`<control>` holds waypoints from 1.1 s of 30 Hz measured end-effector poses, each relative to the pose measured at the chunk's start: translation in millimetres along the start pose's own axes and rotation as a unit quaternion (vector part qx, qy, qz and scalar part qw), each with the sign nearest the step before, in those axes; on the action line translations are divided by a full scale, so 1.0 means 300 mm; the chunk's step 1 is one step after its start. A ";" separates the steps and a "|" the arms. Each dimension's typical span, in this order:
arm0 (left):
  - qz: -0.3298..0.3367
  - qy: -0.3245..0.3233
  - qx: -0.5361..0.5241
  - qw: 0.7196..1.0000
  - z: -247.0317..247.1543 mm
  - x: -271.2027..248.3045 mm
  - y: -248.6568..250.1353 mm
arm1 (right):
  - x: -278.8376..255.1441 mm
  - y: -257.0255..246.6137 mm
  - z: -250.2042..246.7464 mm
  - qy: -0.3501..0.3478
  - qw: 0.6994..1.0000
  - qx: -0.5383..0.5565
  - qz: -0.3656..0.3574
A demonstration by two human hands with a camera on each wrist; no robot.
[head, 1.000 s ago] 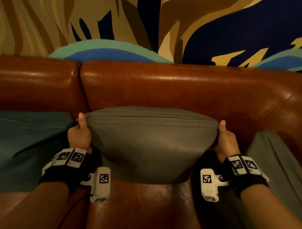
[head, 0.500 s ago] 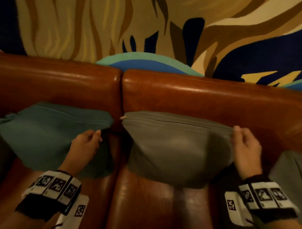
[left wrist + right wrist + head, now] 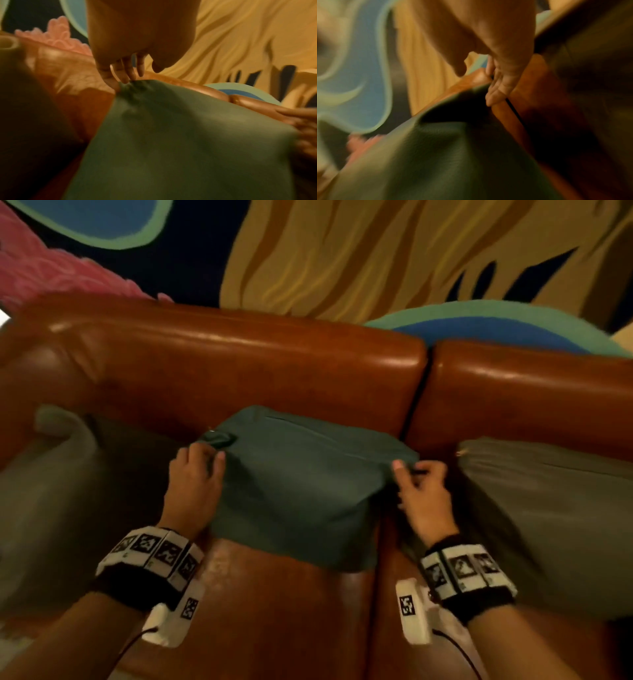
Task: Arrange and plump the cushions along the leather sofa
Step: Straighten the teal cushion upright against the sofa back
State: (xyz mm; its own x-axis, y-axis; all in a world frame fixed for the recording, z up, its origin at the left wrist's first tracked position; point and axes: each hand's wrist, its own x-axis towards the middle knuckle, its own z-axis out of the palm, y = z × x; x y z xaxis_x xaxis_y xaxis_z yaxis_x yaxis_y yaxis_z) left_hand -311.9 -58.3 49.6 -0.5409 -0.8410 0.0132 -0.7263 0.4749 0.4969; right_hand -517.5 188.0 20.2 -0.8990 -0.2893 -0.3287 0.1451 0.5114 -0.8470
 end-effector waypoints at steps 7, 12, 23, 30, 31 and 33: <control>-0.147 -0.148 -0.181 0.961 -0.006 0.287 -0.177 | 0.088 0.022 0.171 0.142 0.949 0.218 0.178; -0.015 -0.137 -0.089 0.986 -0.002 0.298 -0.220 | 0.003 -0.068 0.114 0.164 0.972 0.159 0.054; 0.064 -0.125 -0.193 0.971 -0.009 0.335 -0.265 | 0.024 -0.022 0.139 0.140 0.942 0.264 0.152; 0.204 -0.316 0.057 0.925 0.032 0.329 -0.224 | 0.017 -0.085 0.143 0.154 0.953 0.223 0.134; 0.211 -0.302 0.041 0.929 0.004 0.327 -0.223 | 0.012 -0.087 0.122 0.164 0.956 0.208 0.124; 0.210 -0.197 -0.031 0.957 -0.071 0.328 -0.226 | -0.001 -0.097 0.074 0.192 0.963 0.169 0.089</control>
State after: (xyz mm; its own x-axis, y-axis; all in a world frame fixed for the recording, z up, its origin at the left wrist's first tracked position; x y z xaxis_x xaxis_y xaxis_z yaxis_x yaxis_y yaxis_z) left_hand -306.7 -178.7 35.7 -0.9067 -0.4101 -0.0981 -0.3889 0.7232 0.5707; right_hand -512.3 155.4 35.6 -0.9243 0.1316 -0.3582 0.3793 0.2141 -0.9002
